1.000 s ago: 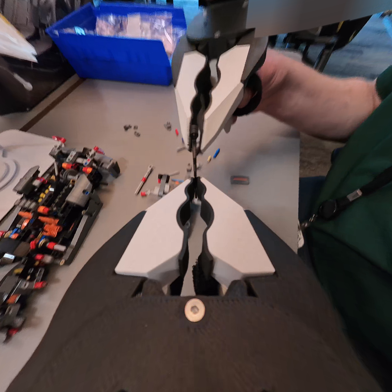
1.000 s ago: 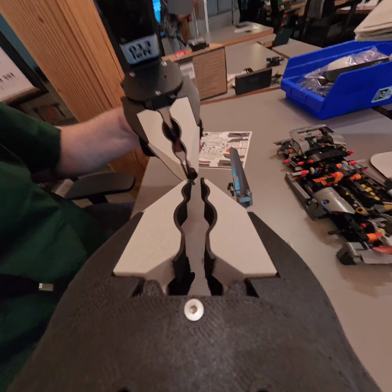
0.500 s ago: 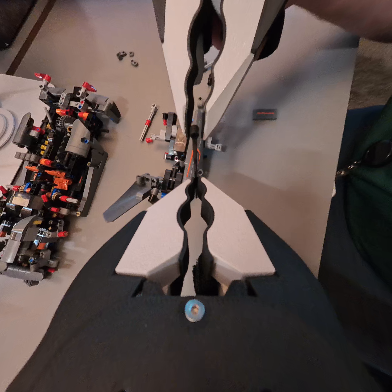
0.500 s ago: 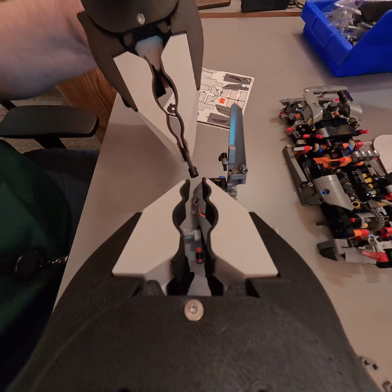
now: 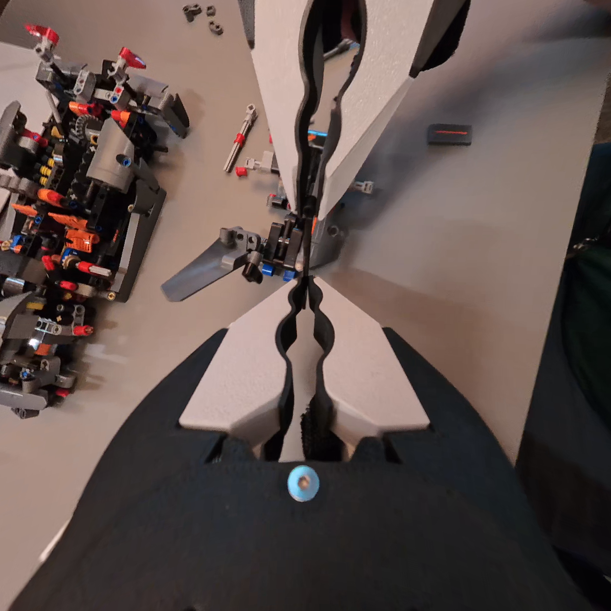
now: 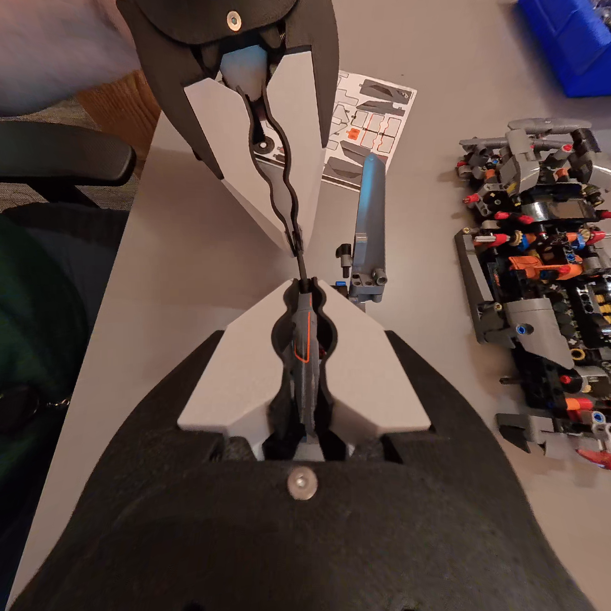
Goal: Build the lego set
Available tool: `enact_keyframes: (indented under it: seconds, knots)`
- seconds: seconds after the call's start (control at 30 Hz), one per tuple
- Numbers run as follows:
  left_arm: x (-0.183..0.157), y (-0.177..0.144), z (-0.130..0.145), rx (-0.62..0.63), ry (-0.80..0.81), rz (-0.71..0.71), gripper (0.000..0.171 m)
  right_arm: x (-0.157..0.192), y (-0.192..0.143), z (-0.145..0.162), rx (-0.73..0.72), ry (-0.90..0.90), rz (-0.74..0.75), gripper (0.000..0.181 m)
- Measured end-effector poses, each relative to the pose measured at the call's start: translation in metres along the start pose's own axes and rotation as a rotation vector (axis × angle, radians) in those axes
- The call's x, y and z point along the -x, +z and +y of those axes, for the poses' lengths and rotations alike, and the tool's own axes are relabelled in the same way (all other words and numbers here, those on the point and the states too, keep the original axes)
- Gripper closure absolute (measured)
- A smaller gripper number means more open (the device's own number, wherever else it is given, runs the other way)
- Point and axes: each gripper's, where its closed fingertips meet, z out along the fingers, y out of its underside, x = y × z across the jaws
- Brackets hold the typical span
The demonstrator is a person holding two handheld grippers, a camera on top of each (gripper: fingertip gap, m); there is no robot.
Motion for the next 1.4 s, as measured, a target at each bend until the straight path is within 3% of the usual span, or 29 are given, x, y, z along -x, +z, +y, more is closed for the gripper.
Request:
enact_keyframes:
  seconds: [0.37, 0.77, 1.2, 1.3, 1.4]
  knots:
    - [0.023, 0.000, 0.011, -0.046, -0.096, -0.081, 0.149, -0.014, 0.014, 0.014, 0.074, 0.049, 0.022, 0.177]
    - [0.029, 0.010, 0.002, -0.142, -0.091, -0.101, 0.163, -0.022, 0.024, 0.021, 0.130, 0.072, 0.048, 0.177]
    - [0.026, 0.022, 0.012, -0.100, -0.087, -0.043, 0.156, -0.024, 0.027, 0.018, 0.076, 0.086, 0.033, 0.177]
    - [0.026, 0.023, 0.012, -0.104, -0.082, -0.036, 0.168, -0.025, 0.025, 0.017, 0.065, 0.090, 0.031, 0.177]
    - [0.027, 0.024, 0.012, -0.103, -0.084, -0.034, 0.169, -0.026, 0.026, 0.018, 0.065, 0.093, 0.038, 0.176]
